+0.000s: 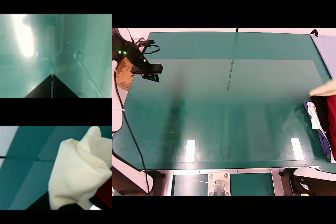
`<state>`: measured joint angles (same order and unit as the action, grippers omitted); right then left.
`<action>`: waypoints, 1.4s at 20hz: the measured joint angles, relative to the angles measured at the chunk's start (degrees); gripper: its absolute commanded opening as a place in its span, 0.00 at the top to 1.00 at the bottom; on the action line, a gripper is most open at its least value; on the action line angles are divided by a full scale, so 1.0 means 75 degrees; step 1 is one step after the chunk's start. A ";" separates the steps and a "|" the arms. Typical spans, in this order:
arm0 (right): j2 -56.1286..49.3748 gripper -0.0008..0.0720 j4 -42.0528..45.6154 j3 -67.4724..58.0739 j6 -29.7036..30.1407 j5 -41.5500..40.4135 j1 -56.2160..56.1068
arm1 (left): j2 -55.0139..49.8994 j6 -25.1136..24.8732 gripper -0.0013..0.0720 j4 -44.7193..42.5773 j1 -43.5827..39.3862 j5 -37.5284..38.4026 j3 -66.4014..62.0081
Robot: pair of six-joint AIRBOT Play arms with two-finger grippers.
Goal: Fold the shirts.
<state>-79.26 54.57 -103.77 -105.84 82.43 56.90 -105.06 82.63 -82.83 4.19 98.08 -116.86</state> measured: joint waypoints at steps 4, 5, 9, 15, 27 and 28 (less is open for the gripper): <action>0.0321 0.97 0.1408 0.0058 -0.0259 0.1052 0.0854 | 0.0000 0.0000 0.95 0.0213 -0.0003 0.0003 0.0000; 0.0353 0.97 0.1731 0.0114 -0.0259 0.1320 0.0968 | 0.0000 0.0000 0.95 0.0268 -0.0003 0.0003 0.0000; 0.0425 0.97 0.3468 0.0466 -0.0023 0.2331 0.1183 | 0.0000 -0.0003 0.95 0.0463 -0.0003 0.0006 0.0000; 0.0440 0.91 0.4980 0.1647 0.0140 0.2550 0.1247 | 0.0000 -0.0003 0.95 0.0702 -0.0003 0.0006 0.0000; 0.0216 0.97 0.3990 0.2684 0.0201 0.1227 0.0093 | 0.0003 -0.0143 0.95 0.1725 -0.0017 0.0038 0.0012; 0.0216 0.97 0.3727 0.2716 0.0283 0.1003 -0.0265 | 0.0023 -0.0128 0.95 0.1851 -0.0061 0.0038 0.0061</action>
<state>-77.65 82.52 -83.40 -103.72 89.95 54.92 -104.88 81.67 -68.95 3.73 98.37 -116.40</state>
